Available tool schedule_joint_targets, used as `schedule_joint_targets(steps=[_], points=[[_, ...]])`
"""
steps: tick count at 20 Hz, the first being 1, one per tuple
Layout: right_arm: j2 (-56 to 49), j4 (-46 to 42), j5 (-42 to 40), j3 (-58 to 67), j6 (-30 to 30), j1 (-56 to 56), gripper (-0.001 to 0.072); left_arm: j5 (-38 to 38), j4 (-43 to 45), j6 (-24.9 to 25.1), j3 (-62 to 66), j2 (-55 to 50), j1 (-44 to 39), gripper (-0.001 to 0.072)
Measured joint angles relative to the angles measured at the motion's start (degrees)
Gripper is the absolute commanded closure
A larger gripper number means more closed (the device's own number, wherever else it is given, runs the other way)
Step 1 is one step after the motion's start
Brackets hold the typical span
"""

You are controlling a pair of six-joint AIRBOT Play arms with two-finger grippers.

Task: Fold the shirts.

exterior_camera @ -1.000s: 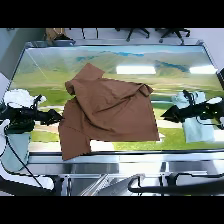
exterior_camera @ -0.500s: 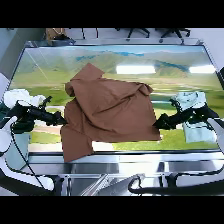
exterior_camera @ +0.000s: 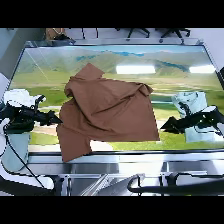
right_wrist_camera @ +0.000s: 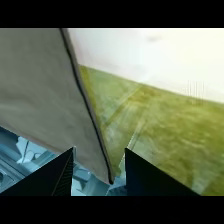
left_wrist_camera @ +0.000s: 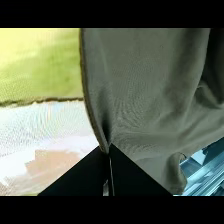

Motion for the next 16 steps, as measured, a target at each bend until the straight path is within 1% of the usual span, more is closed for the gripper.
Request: schedule_joint_targets(steps=[4, 5, 6, 7, 9, 11, 13, 16], points=[[0.2, 2.5, -1.1, -4.6, -0.5, 3.5, 0.0352, -0.5, -0.4, 0.0, 0.0, 0.3, 0.1, 0.0697], [0.2, 3.4, -1.7, -5.3, -0.9, 4.7, 0.0406, -0.7, -0.9, 0.0, 0.0, 0.4, 0.2, 0.0697], [0.2, 4.2, -2.7, -5.8, -1.4, 5.9, 0.0651, -1.2, -2.1, 0.0, 0.0, 0.5, 0.2, 0.0699], [0.1, 4.8, -4.0, -6.1, -2.3, 6.8, 0.0694, -1.4, -3.4, 0.0, 0.0, 1.0, 0.2, 0.0700], [0.7, 9.3, -3.9, -4.5, -4.1, 8.0, 0.0695, -2.3, -7.3, 0.5, 0.0, 3.3, 0.2, 0.0700], [2.7, 13.1, -1.4, 0.7, -5.0, 8.6, 0.0696, -3.3, -12.3, 1.1, 1.0, 8.4, 0.3, 0.0701], [6.4, 15.9, 0.8, 10.2, -5.0, 8.9, 0.0697, -4.1, -16.7, 1.6, 3.9, 16.1, 0.9, 0.0701], [12.7, 19.3, 2.2, 29.8, -3.3, 8.0, 0.0697, -2.9, -22.8, 1.6, 12.4, 31.1, 3.0, 0.0701]])
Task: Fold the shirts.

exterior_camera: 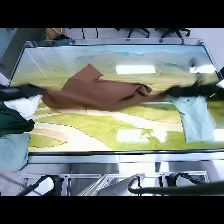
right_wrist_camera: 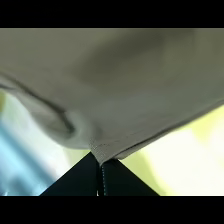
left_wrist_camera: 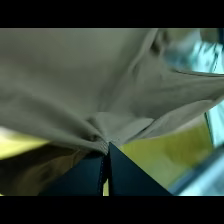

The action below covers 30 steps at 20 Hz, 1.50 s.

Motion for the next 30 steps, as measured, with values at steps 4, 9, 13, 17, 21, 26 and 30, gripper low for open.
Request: schedule_joint_targets(steps=[4, 9, 13, 17, 21, 26, 30], points=[[5.2, 2.4, -2.1, 26.8, 1.4, -4.6, 0.0697, 7.8, -2.6, -1.5, 14.3, 18.1, 6.8, 0.0700], [6.8, 1.4, -5.3, 44.0, 1.9, -8.6, 0.0696, 12.2, 3.0, -6.4, 31.0, 24.6, 11.3, 0.0700], [5.6, 1.6, -4.8, 40.7, 1.2, -9.3, 0.0696, 7.4, 5.3, -9.4, 36.8, 17.8, 6.8, 0.0700], [1.3, 4.4, -4.4, 26.7, -2.5, -7.1, 0.0696, 4.0, 7.8, -10.0, 30.5, 6.5, -2.7, 0.0699], [-8.1, 2.7, -9.8, 13.4, -6.2, -1.3, 0.0696, 6.4, 16.4, -9.6, 20.6, -8.7, -12.8, 0.0699], [-25.8, 1.0, -18.0, 9.2, -8.1, 3.1, 0.0697, 13.1, 24.1, -10.1, 17.8, -28.4, -17.4, 0.0699], [-35.4, 1.5, -20.9, 12.9, -7.8, 3.9, 0.0697, 14.3, 26.5, -12.2, 24.5, -39.9, -18.1, 0.0700]])
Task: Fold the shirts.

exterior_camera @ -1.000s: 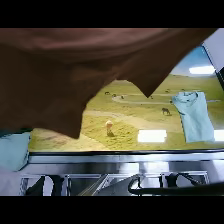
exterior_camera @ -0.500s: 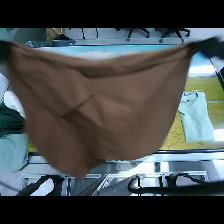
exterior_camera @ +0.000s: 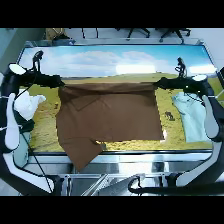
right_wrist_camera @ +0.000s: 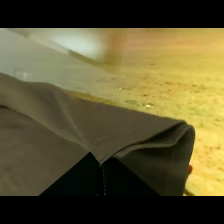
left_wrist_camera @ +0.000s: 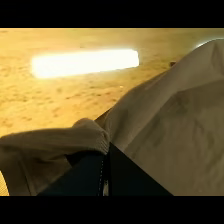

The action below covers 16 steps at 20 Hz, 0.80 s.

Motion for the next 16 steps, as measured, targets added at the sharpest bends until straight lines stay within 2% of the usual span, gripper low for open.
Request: schedule_joint_targets(steps=[5, 9, 14, 15, 16], points=[[-1.7, -4.7, 2.0, 2.1, 1.5, 0.3, 0.0697, -5.0, 3.5, -2.7, 6.7, -4.3, 0.2, 0.0700], [-1.8, -10.0, 4.5, 1.4, 3.0, 0.4, 0.0696, -11.5, 10.3, -5.3, 8.1, -5.8, -0.7, 0.0700], [-2.4, -13.1, 5.2, 0.8, 3.4, 0.4, 0.0695, -16.8, 14.7, -8.8, 8.5, -8.8, -1.6, 0.0692], [-2.4, -13.3, 5.4, 0.8, 3.6, 0.4, 0.0686, -17.6, 15.0, -9.2, 8.5, -9.4, -1.7, 0.0691], [-2.5, -13.5, 5.4, 0.7, 3.6, 0.4, 0.0567, -18.2, 15.3, -9.9, 8.5, -9.8, -1.8, 0.0649]])
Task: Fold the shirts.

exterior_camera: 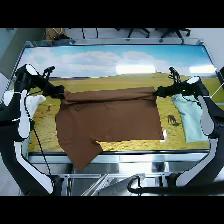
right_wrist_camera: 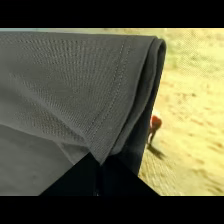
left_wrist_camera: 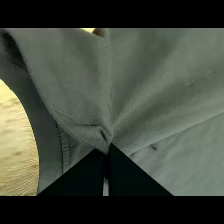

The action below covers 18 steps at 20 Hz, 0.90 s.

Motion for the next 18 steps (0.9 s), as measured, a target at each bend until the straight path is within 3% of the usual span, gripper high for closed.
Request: schedule_joint_targets(steps=[1, 2, 6, 10, 14, 15, 16, 18], points=[[0.0, -0.2, 0.2, 0.0, 0.0, 0.0, 0.0415, -0.6, 0.2, -0.5, 0.0, -0.3, 0.0, 0.0310], [0.0, -0.3, 0.4, 0.0, 0.0, 0.0, 0.0411, -1.2, 0.3, -1.1, 0.2, -0.4, -0.1, 0.0081], [1.5, -0.9, 3.5, 0.0, 0.5, -0.3, 0.0411, -4.9, 0.5, -4.1, 3.5, -0.7, -0.1, 0.0082], [6.0, -5.9, 9.1, -0.5, 4.9, -2.1, 0.0411, -10.3, 0.4, -7.1, 3.3, 2.5, 0.4, 0.0082], [12.3, -8.7, 13.7, -6.7, 8.2, -5.7, 0.0409, -9.4, 0.4, -8.4, -16.5, 15.9, 1.7, 0.0082], [14.0, -9.0, 14.3, -9.2, 8.7, -6.8, 0.0370, -7.9, 0.5, -8.5, -23.6, 20.4, 2.3, 0.0082], [15.9, -9.2, 14.6, -12.1, 9.4, -8.0, 0.0259, -5.8, 0.5, -8.8, -31.7, 25.5, 3.0, 0.0082], [19.0, -9.6, 14.6, -17.9, 10.2, -10.3, 0.0233, -1.3, 0.5, -9.4, -47.3, 35.6, 4.9, 0.0081]])
